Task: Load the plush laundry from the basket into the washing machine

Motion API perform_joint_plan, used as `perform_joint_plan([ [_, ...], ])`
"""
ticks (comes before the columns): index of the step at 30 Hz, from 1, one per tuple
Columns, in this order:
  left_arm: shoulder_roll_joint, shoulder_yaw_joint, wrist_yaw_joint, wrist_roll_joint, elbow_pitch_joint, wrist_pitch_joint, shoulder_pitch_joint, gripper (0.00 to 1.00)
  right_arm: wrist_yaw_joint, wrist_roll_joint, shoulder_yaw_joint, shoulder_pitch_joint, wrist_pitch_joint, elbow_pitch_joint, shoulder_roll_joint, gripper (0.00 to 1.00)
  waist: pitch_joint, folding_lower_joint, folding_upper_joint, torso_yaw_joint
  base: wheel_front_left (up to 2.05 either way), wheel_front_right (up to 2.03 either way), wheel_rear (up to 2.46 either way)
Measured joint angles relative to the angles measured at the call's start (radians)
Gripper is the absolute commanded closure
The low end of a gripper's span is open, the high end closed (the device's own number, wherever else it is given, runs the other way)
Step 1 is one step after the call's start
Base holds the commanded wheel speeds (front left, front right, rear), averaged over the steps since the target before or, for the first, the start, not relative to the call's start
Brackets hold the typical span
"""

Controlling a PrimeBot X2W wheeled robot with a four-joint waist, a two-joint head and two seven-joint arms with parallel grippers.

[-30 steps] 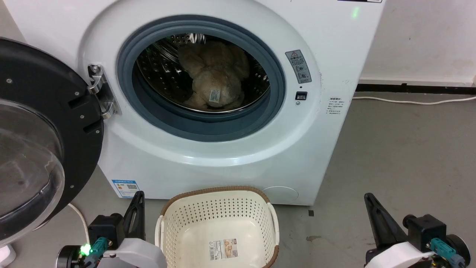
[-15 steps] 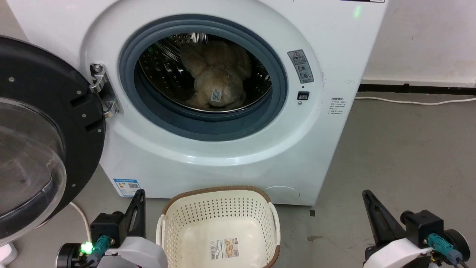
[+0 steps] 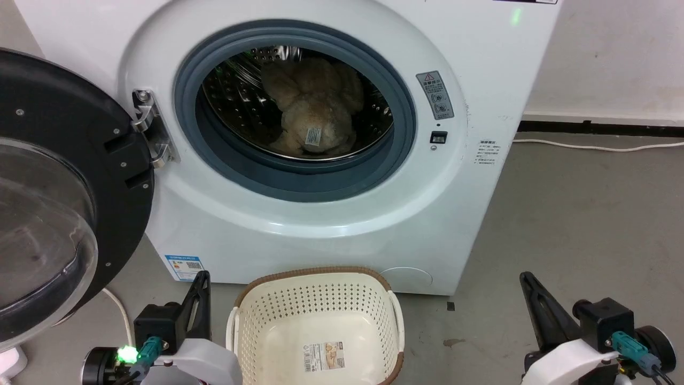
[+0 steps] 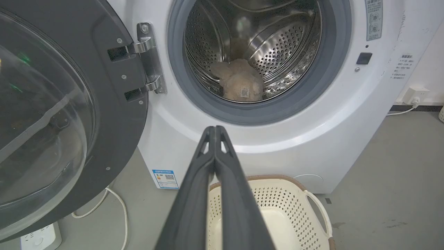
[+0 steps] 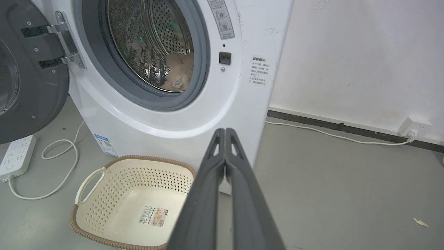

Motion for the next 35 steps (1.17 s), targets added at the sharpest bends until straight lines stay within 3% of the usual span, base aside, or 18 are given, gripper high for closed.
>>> perform_joint_plan([
  [35,-0.015,0.009,-0.004,0.027,-0.009,0.016,-0.001,1.00,0.000,-0.009,-0.001,-0.013,0.018,-0.009,0.000,1.00,0.001,0.0000,0.0000,0.004,0.00,0.00,0.00],
])
